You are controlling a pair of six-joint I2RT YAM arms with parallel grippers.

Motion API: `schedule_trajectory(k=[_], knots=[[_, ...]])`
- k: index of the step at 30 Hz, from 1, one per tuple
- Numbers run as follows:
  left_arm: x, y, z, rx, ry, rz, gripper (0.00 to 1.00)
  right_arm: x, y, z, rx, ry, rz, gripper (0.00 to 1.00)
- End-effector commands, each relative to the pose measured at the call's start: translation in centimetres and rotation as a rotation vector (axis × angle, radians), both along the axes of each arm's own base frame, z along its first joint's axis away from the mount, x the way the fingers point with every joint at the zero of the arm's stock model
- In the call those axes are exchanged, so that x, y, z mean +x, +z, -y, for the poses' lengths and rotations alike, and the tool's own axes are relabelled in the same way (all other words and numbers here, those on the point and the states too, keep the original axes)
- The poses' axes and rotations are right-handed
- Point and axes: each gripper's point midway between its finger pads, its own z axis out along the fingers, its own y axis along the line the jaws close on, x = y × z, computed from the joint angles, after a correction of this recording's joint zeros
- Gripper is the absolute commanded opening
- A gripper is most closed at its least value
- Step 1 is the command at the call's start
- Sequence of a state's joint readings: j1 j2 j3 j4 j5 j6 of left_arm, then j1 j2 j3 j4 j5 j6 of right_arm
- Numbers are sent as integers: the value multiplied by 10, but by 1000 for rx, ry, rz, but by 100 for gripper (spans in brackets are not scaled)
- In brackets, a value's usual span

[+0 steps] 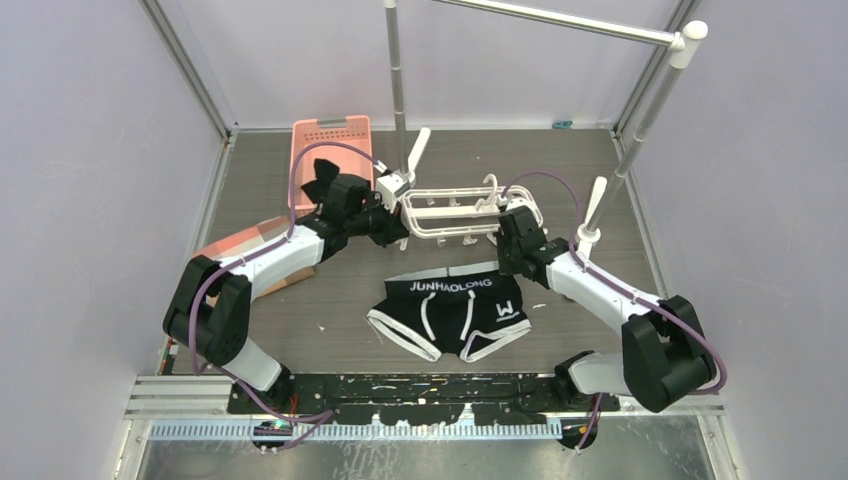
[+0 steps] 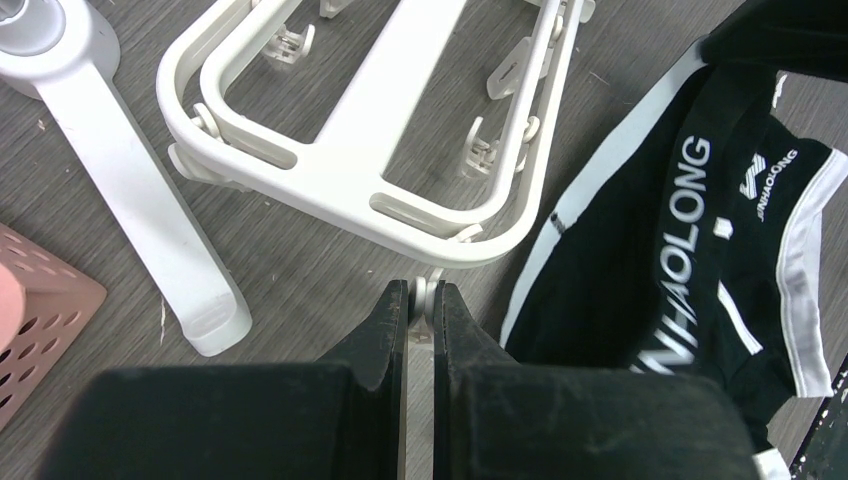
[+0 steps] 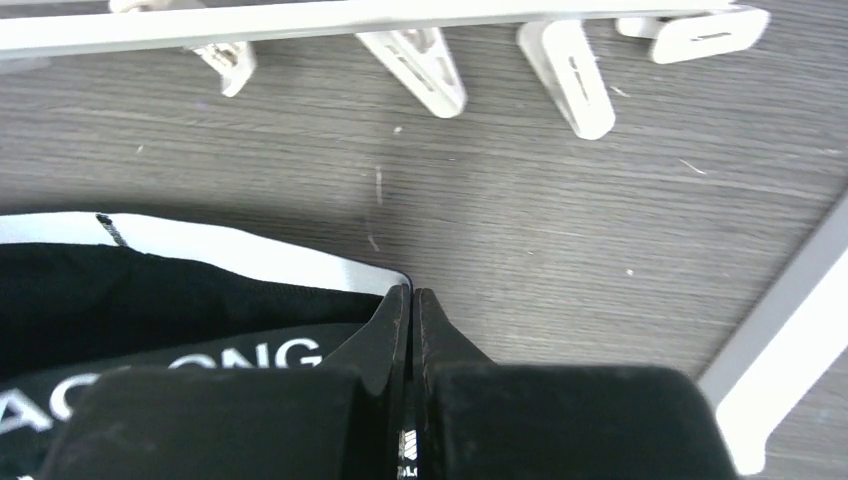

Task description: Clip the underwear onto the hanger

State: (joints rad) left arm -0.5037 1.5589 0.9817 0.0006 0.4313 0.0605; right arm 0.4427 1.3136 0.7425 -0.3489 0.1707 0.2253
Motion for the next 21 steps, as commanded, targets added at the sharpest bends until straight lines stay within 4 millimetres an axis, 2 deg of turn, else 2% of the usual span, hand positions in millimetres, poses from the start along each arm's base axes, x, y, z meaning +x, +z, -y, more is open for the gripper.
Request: schedule_trajectory(k=[1, 7, 9, 11, 14, 18, 21], knots=[[14, 49, 4, -67, 8, 118, 0, 11, 28, 21, -51, -119, 88, 6], [14, 48, 3, -62, 12, 119, 0, 11, 39, 40, -134, -185, 107, 6], [15, 49, 4, -63, 13, 120, 0, 11, 43, 40, -138, -180, 107, 14], [15, 49, 3, -61, 16, 121, 0, 14, 53, 34, -109, -154, 127, 28], [15, 49, 2, -58, 22, 122, 0, 16, 78, 21, -46, -74, 197, 46], [16, 48, 2, -57, 22, 120, 0, 15, 109, 12, 26, -23, 294, 49], [16, 47, 2, -55, 22, 117, 0, 6, 124, -28, 212, 123, 325, 43]])
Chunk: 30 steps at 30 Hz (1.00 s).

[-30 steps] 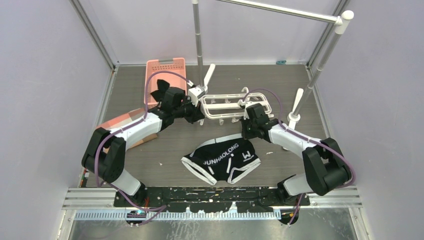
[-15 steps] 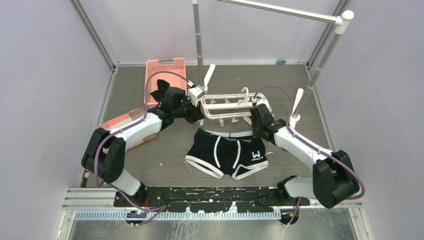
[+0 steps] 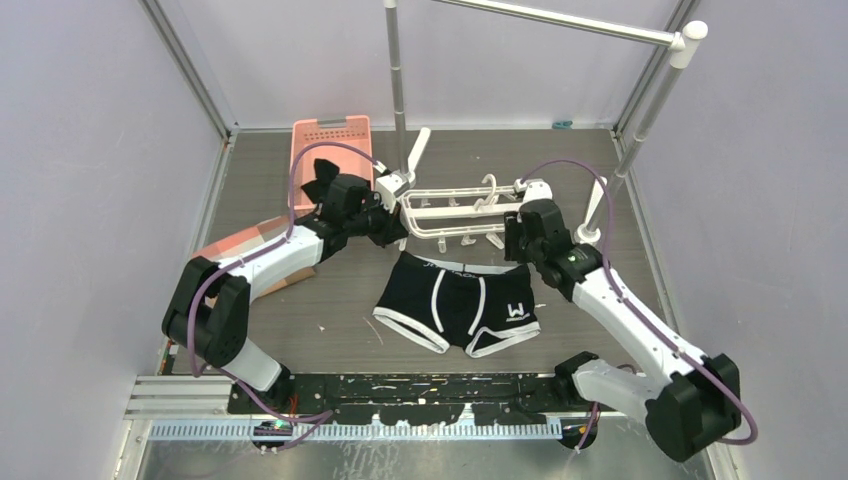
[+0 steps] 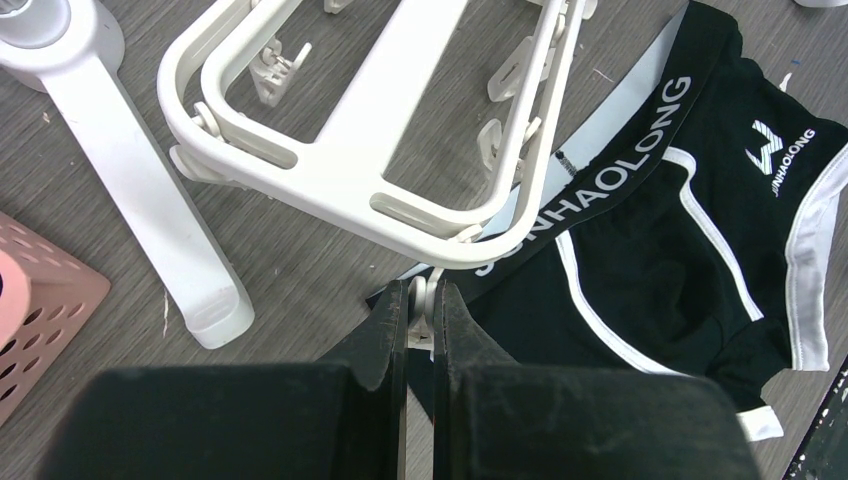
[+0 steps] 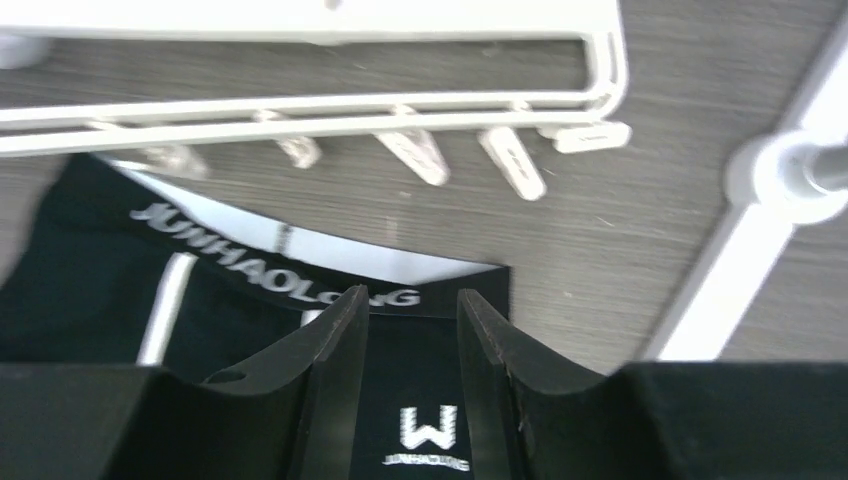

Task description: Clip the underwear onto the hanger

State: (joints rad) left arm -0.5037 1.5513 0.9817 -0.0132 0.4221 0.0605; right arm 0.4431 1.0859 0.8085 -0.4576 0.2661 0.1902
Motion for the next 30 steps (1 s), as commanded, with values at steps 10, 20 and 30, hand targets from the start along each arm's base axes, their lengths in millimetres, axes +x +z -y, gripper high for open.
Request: schedule_trajectory(k=[10, 20, 30], knots=[[16, 45, 3, -55, 16, 116, 0, -59, -12, -197, 153, 590, 64, 44], [16, 46, 4, -58, 13, 119, 0, -91, -91, -231, -193, 715, -52, 42], [16, 47, 4, -59, 13, 120, 0, -160, -113, -231, -77, 814, -240, 40]])
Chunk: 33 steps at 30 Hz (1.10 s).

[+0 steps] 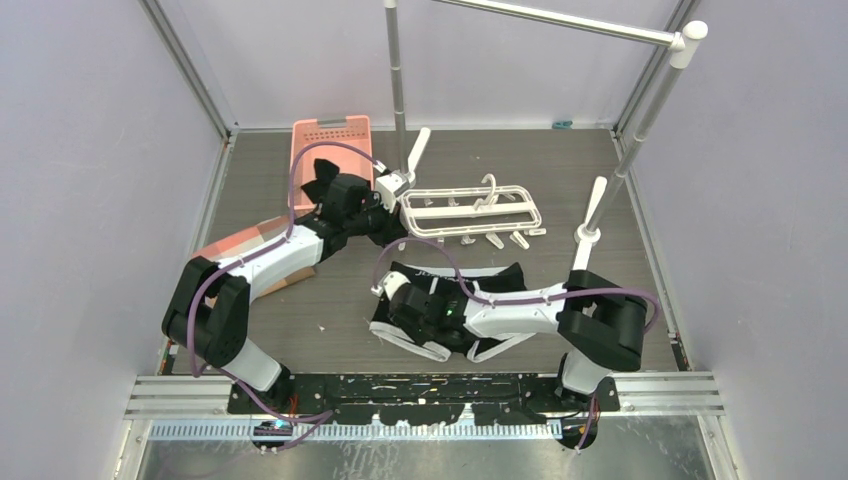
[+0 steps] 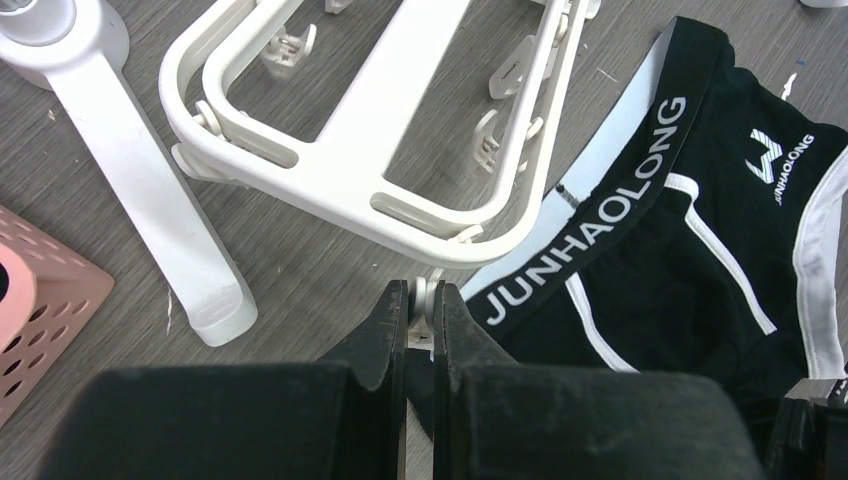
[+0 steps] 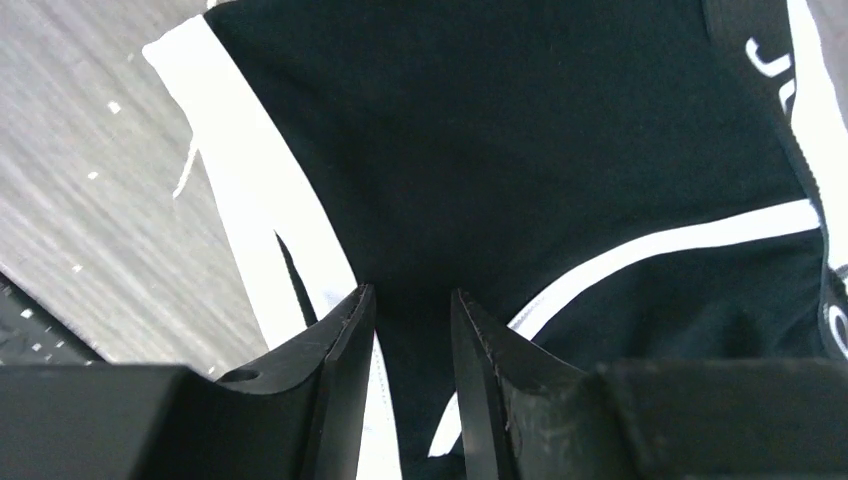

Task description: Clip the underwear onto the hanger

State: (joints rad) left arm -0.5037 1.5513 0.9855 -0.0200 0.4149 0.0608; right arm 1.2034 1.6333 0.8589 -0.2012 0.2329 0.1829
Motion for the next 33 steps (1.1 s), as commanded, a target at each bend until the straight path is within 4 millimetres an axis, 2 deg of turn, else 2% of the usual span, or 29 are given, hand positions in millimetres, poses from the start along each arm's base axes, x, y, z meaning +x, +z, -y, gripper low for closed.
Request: schedule_trajectory(k=[1, 4, 7, 8, 10, 12, 15, 18, 24, 33], knots=[[15, 47, 5, -64, 6, 118, 0, -34, 8, -6, 67, 29, -106, 40], [15, 47, 5, -64, 6, 119, 0, -54, 18, -13, 109, 94, -150, 40], [15, 48, 4, -63, 9, 121, 0, -59, 49, -25, 215, 170, -122, 46], [15, 48, 4, -62, 10, 122, 0, -54, 64, -27, 248, 182, -78, 48], [15, 49, 3, -61, 15, 125, 0, -38, 91, -25, 296, 209, 13, 66], [15, 49, 2, -60, 18, 128, 0, -19, 116, -20, 353, 241, 92, 77], [15, 49, 1, -58, 21, 127, 0, 15, 130, -11, 400, 265, 178, 79], [16, 49, 0, -56, 26, 130, 0, 39, 124, -4, 410, 342, 196, 79], [17, 47, 1, -52, 30, 121, 0, 57, 95, -8, 362, 517, 166, 80], [18, 47, 0, -47, 37, 122, 0, 101, 48, -9, 263, 442, 144, 76]])
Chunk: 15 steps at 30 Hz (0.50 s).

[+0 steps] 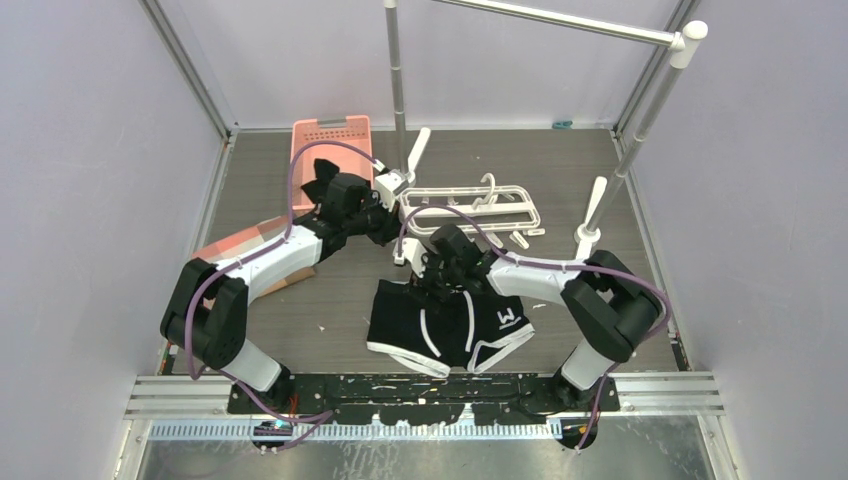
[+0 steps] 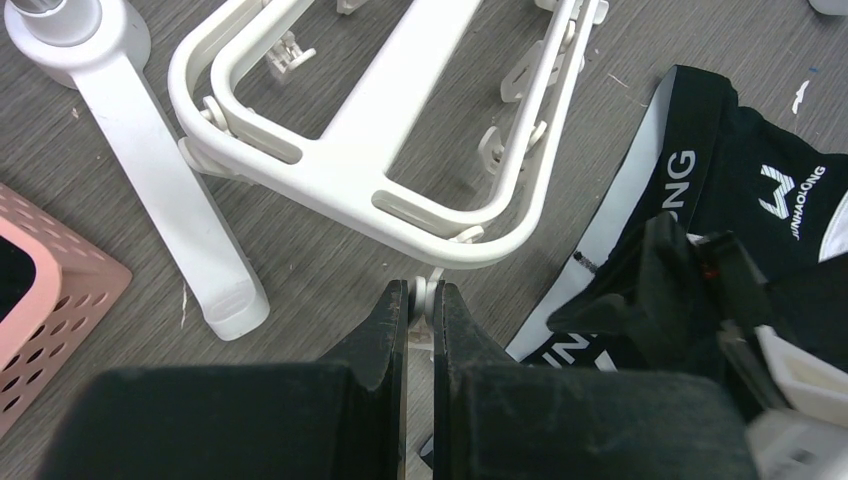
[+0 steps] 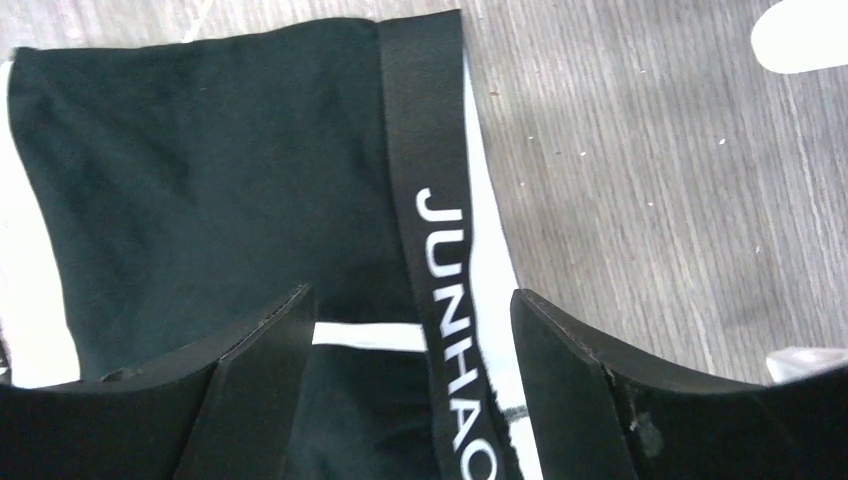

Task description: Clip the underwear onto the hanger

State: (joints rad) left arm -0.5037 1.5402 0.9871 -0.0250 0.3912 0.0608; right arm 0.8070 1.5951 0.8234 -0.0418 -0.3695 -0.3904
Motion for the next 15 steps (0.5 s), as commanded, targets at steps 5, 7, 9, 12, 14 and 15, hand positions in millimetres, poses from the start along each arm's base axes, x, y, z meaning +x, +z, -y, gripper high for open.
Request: schedule_trajectory(k=[5, 7, 9, 12, 14, 15], knots=[[15, 44, 2, -50, 18, 115, 0, 44, 24, -25, 111, -43, 95, 73], [15, 44, 2, -50, 16, 115, 0, 44, 26, -26, 126, -41, 88, 73], [16, 43, 2, -50, 16, 114, 0, 45, 27, -28, 131, -43, 88, 73], [16, 43, 2, -49, 17, 112, 0, 47, 21, -27, 119, -54, 80, 72], [16, 43, 3, -48, 15, 113, 0, 47, 14, -25, 99, -57, 69, 71], [16, 43, 3, -48, 16, 113, 0, 46, 10, -23, 88, -57, 63, 71]])
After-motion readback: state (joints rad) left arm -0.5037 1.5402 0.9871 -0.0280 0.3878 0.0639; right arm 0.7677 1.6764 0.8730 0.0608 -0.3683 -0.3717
